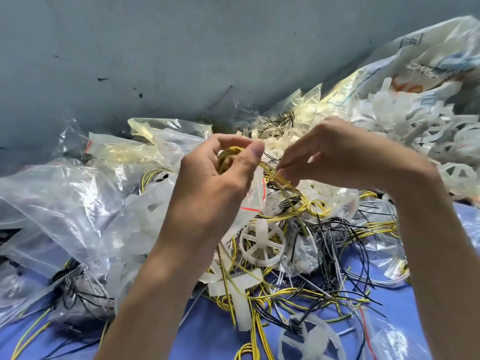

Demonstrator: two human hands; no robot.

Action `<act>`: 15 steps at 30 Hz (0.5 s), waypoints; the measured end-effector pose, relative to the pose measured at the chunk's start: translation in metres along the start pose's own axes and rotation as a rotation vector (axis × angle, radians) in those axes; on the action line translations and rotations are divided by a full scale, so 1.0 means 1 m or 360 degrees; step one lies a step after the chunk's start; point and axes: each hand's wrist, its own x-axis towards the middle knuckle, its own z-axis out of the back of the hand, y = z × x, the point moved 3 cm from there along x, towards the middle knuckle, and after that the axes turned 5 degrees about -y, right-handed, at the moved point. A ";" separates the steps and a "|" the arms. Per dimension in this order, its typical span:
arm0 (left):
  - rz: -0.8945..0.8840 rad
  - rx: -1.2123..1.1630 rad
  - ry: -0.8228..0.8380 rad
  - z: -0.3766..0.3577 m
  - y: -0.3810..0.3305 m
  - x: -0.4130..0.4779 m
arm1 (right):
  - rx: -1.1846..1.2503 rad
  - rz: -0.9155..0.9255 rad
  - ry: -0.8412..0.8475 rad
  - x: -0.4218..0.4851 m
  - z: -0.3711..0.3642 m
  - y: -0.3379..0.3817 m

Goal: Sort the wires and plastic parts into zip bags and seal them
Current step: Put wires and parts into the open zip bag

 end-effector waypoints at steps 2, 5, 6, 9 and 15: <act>0.0075 -0.0165 0.0044 -0.003 -0.002 0.000 | 0.0221 0.0116 -0.0029 0.000 -0.001 0.003; 0.0117 -0.0466 0.0152 -0.008 -0.006 -0.003 | 0.0558 0.0132 0.0050 -0.002 -0.002 0.009; 0.0102 -0.0518 0.0131 -0.010 -0.007 -0.003 | 0.0681 0.0133 0.0078 -0.003 -0.002 0.012; 0.0054 -0.0525 -0.0047 -0.014 -0.008 -0.006 | 0.0914 0.0138 0.0078 -0.003 0.000 0.017; 0.0193 -0.0630 -0.0155 -0.024 -0.004 -0.012 | 0.1033 0.0164 -0.0033 -0.001 -0.002 0.025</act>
